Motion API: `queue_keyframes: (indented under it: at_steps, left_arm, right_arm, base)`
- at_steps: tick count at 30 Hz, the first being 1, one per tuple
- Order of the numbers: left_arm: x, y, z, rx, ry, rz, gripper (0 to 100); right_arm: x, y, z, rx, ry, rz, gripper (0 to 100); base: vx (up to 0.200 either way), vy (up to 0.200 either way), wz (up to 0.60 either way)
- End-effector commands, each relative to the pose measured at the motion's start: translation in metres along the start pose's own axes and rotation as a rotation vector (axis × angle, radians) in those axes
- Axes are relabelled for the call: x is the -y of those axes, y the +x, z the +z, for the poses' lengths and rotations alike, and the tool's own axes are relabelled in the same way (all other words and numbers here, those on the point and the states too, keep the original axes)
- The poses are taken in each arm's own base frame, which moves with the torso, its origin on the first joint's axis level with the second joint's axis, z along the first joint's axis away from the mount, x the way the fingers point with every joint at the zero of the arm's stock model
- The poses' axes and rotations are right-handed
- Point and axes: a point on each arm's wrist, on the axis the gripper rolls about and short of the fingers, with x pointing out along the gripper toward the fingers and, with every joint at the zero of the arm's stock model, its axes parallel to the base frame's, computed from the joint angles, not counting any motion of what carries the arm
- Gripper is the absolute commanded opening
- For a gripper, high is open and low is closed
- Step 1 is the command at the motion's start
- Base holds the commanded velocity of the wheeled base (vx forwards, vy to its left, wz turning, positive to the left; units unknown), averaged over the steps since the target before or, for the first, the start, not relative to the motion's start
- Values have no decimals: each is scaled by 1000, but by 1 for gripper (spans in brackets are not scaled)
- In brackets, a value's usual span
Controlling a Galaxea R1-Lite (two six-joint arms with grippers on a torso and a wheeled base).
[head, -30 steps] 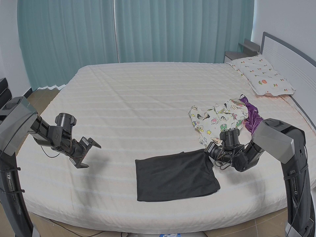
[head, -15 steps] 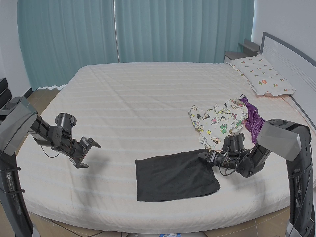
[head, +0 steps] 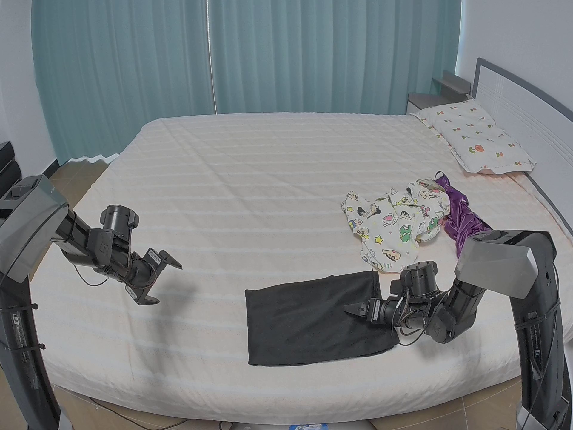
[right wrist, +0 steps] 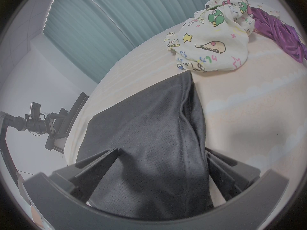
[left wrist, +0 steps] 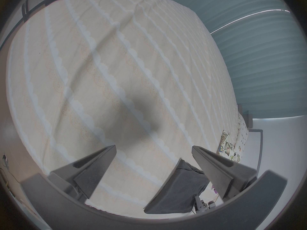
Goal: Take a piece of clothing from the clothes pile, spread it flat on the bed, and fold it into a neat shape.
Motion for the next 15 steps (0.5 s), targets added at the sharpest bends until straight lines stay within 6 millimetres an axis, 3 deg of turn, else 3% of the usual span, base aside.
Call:
queue_keyframes:
  at_steps: [1, 7, 8, 15]
  left_arm:
    - [0, 2, -1, -3, 0, 3, 100]
    - [0, 2, 0, -2, 0, 2, 100]
    - [0, 2, 0, -2, 0, 2, 100]
    - [0, 2, 0, -3, 0, 1, 100]
  right_arm:
    - [-4, 3, -3, -8, -8, 9, 100]
    - [-9, 4, -5, -19, -17, 23, 100]
    - [-9, 4, -5, -22, -16, 22, 0]
    - [-6, 3, -5, -31, -9, 10, 0]
  base:
    - [0, 0, 0]
    - [0, 0, 0]
    - [0, 0, 0]
    - [0, 0, 0]
